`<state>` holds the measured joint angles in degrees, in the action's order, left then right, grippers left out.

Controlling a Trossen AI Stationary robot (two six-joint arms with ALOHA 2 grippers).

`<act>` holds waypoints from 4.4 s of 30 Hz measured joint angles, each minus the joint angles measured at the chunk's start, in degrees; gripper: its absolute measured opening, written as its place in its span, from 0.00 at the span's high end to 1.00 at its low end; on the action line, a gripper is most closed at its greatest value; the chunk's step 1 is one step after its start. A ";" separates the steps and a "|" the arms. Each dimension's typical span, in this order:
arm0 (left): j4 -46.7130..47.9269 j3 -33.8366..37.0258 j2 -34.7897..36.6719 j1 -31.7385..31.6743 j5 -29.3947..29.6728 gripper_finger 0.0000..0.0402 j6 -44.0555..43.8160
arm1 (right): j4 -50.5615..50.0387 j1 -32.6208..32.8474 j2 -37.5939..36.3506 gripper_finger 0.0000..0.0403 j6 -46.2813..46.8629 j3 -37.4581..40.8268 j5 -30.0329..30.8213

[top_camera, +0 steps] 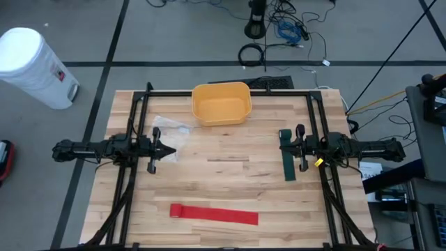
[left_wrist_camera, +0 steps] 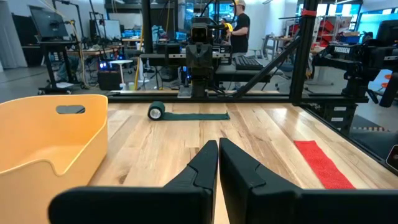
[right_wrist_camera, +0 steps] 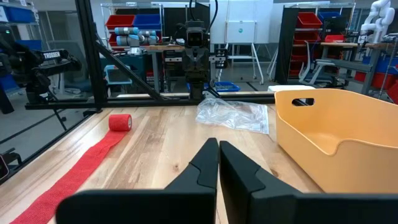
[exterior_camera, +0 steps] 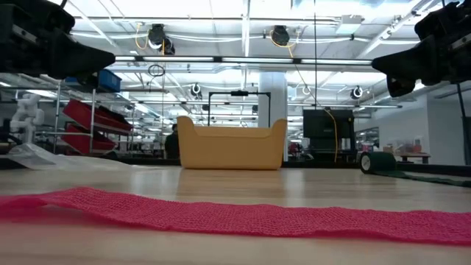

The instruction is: Roll bandage

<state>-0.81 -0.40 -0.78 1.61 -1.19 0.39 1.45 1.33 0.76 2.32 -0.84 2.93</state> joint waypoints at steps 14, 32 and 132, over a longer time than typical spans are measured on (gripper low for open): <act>0.02 0.00 0.00 0.00 0.00 0.94 0.02 | -0.02 0.01 0.00 1.00 0.01 0.00 0.01; -0.01 0.00 0.00 0.00 0.00 0.94 0.02 | -0.02 0.00 0.00 1.00 0.00 0.00 0.00; -0.03 0.00 -0.01 -0.01 0.00 0.94 0.02 | -2.38 5.26 38.30 1.00 1.34 -29.31 1.91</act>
<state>-0.84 -0.40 -0.79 1.60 -1.19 0.40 -0.93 6.59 39.07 3.66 -30.15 4.84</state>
